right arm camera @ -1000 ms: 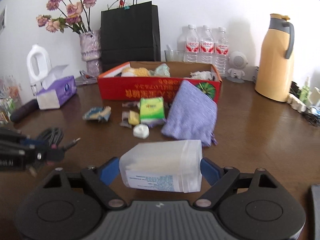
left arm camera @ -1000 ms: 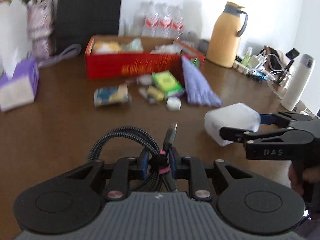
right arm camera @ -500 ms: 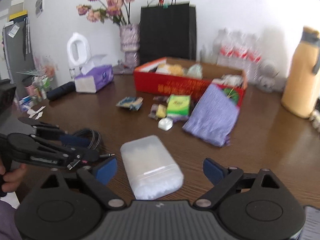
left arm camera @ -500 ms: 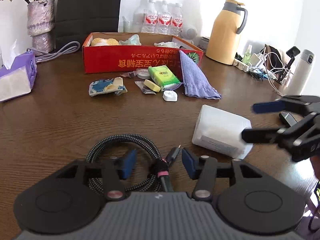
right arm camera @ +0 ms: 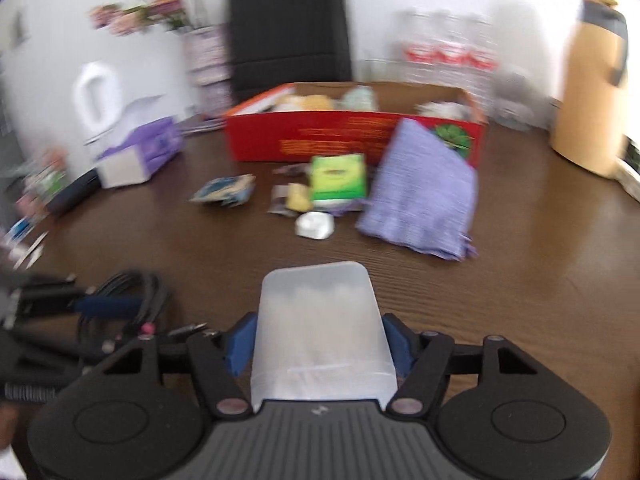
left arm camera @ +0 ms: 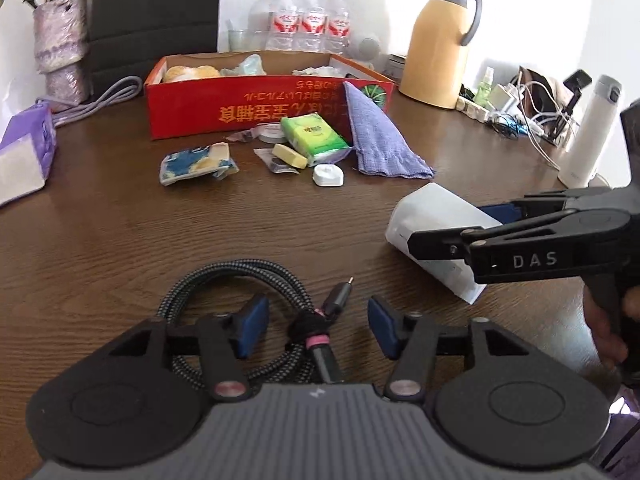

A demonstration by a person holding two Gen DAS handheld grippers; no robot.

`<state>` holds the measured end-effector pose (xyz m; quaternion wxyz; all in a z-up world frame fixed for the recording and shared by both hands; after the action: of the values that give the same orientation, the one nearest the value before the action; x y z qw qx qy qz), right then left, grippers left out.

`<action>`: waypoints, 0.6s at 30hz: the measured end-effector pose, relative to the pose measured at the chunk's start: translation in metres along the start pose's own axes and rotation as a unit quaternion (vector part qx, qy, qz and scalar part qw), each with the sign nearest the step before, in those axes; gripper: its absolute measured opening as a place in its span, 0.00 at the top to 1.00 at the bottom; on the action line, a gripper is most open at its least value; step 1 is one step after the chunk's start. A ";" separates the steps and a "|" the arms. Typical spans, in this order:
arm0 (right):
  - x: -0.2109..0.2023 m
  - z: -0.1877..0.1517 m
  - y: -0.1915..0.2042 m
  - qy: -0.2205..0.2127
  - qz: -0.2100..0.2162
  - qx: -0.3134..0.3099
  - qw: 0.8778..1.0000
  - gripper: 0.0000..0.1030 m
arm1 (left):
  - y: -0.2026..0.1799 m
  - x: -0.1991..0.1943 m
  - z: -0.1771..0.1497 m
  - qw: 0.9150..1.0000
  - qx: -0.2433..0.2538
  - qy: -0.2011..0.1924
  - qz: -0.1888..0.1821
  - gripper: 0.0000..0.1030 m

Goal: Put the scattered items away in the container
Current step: 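Grasp the black cable with the left tool while the right tool grasps the white plastic box, then place the cable and white box into the cardboard box, opening both tools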

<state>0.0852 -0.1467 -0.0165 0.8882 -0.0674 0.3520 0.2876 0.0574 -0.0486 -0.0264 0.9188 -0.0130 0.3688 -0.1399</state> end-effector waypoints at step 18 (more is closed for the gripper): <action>-0.036 0.100 -0.054 -0.126 0.001 0.064 0.990 0.38 | -0.001 -0.023 0.124 0.990 0.024 -0.136 -0.014 0.89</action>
<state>0.1524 -0.1758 0.0775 0.9277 0.0271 0.2550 0.2713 0.1256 -0.0532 0.0792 0.9586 -0.0152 0.2364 -0.1581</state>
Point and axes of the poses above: each gripper's, at about its wrist camera, not at the fingertips, and x roughly the way its jaws point, y to its left, z to its top, the point moved 8 cm from there along x, roughly the way its jaws point, and after that the axes turned 2 degrees about -x, right-handed, at the moved point
